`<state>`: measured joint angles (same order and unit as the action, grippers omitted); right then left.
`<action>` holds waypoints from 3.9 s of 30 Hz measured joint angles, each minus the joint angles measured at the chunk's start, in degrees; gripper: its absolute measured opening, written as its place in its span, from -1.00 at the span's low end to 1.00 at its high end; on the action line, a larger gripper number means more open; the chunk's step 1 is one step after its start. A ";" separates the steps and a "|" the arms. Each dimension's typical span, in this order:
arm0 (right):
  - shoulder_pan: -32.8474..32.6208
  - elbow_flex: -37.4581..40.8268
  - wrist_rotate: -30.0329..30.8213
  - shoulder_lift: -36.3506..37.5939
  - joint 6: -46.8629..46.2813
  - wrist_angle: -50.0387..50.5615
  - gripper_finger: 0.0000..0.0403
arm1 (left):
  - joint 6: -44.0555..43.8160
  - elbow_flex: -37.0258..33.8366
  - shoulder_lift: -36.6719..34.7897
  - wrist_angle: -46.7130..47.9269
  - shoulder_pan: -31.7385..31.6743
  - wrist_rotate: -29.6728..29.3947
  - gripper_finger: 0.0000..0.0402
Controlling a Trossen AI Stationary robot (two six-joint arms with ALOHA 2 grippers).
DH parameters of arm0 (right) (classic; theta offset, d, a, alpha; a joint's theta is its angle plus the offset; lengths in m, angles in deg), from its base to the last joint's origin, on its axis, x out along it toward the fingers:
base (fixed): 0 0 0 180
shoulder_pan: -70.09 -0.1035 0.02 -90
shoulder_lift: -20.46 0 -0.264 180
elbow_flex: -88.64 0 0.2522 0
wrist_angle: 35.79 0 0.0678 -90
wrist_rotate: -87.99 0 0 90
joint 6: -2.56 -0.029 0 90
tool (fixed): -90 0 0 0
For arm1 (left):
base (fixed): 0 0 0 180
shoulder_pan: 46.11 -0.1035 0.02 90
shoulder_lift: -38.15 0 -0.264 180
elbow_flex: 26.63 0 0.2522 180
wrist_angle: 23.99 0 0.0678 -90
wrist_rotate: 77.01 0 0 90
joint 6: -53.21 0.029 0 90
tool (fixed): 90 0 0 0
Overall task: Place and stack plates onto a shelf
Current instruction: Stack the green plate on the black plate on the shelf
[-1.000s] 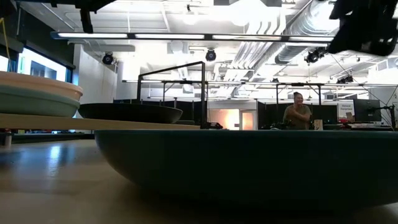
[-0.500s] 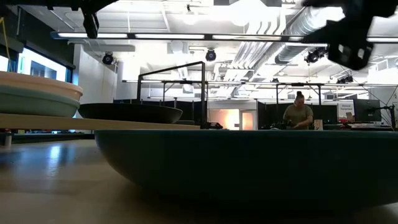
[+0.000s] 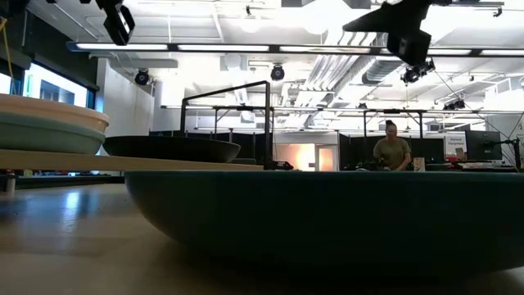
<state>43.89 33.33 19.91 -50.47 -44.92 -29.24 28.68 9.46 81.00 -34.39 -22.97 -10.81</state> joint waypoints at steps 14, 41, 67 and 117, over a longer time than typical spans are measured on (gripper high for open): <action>3.83 -0.47 -4.08 0.00 2.77 0.39 -0.15 | 4.19 -0.01 1.36 -1.43 0.04 -0.99 -1.00; 6.58 -0.47 -26.80 -11.29 -16.36 10.27 -0.15 | 2.50 -0.01 1.34 -2.73 -3.30 -1.81 -1.00; 2.32 -14.85 -21.94 -32.34 -18.74 22.42 -0.40 | 0.58 -0.01 1.32 -2.92 -3.30 -2.30 -1.00; 11.91 -54.95 18.86 -50.35 -63.87 37.18 -1.00 | 38.29 9.98 -11.03 -3.03 -11.54 -21.78 -1.00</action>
<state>55.80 -21.62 38.77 -100.82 -108.79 7.95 66.97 19.44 69.96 -37.42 -34.51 -32.59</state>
